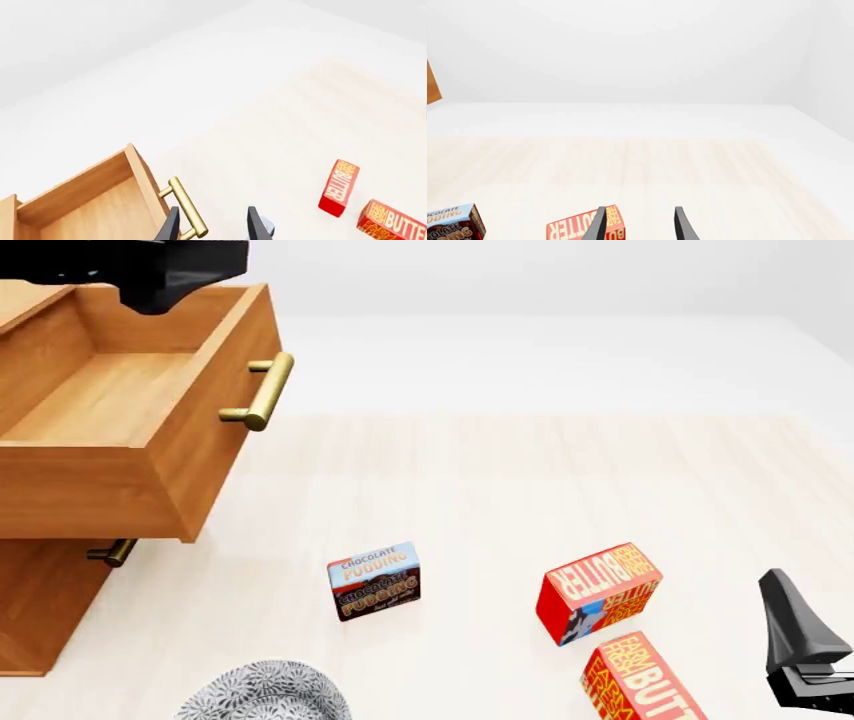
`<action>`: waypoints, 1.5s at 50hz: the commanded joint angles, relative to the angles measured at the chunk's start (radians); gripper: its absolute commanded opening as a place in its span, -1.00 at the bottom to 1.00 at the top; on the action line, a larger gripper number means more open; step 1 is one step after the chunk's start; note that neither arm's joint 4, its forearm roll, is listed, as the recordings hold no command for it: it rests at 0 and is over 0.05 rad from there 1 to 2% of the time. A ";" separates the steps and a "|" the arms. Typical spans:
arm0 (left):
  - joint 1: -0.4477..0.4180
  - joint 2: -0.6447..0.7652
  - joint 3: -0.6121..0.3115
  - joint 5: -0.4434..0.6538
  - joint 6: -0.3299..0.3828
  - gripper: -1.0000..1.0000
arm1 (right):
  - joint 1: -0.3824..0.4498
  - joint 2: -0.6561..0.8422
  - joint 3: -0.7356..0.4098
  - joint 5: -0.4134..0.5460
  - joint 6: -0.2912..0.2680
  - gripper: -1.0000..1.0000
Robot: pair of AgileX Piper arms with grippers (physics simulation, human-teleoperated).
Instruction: Put the chocolate pudding in the top drawer of the cabinet and close it.
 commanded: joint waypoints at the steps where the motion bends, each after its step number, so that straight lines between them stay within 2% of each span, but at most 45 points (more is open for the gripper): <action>1: -0.058 0.009 -0.023 -0.024 0.058 1.00 | 0.000 0.000 0.000 0.000 0.000 1.00; 7: -0.099 0.022 -0.013 -0.045 0.075 1.00 | 0.000 0.000 0.000 0.000 0.000 1.00; 9: -0.068 -0.013 0.010 -0.091 0.125 1.00 | 0.000 0.000 0.000 0.000 0.000 1.00; 10: -0.087 0.001 0.000 -0.080 0.109 1.00 | 0.000 0.000 0.000 0.000 0.000 1.00; 15: -0.105 0.003 0.057 -0.113 0.176 1.00 | 0.000 0.000 0.000 0.000 0.000 1.00; 25: -0.101 0.028 0.088 -0.133 0.179 1.00 | 0.000 0.000 0.000 0.000 0.000 1.00; 27: -0.098 0.014 0.126 -0.162 0.220 1.00 | 0.000 0.000 0.000 0.000 0.000 1.00; 35: -0.110 0.019 0.146 -0.182 0.208 1.00 | 0.000 0.000 0.000 0.000 0.000 1.00; 39: -0.109 0.008 0.179 -0.211 0.236 1.00 | 0.000 0.000 0.000 0.000 0.000 1.00; 45: -0.123 0.016 0.201 -0.221 0.232 1.00 | 0.000 0.000 0.000 0.000 0.000 1.00; 53: -0.129 0.033 0.246 -0.261 0.266 1.00 | 0.000 0.000 0.000 0.000 0.000 1.00; 75: -0.159 0.072 0.305 -0.320 0.277 1.00 | 0.000 0.000 0.000 0.000 0.000 1.00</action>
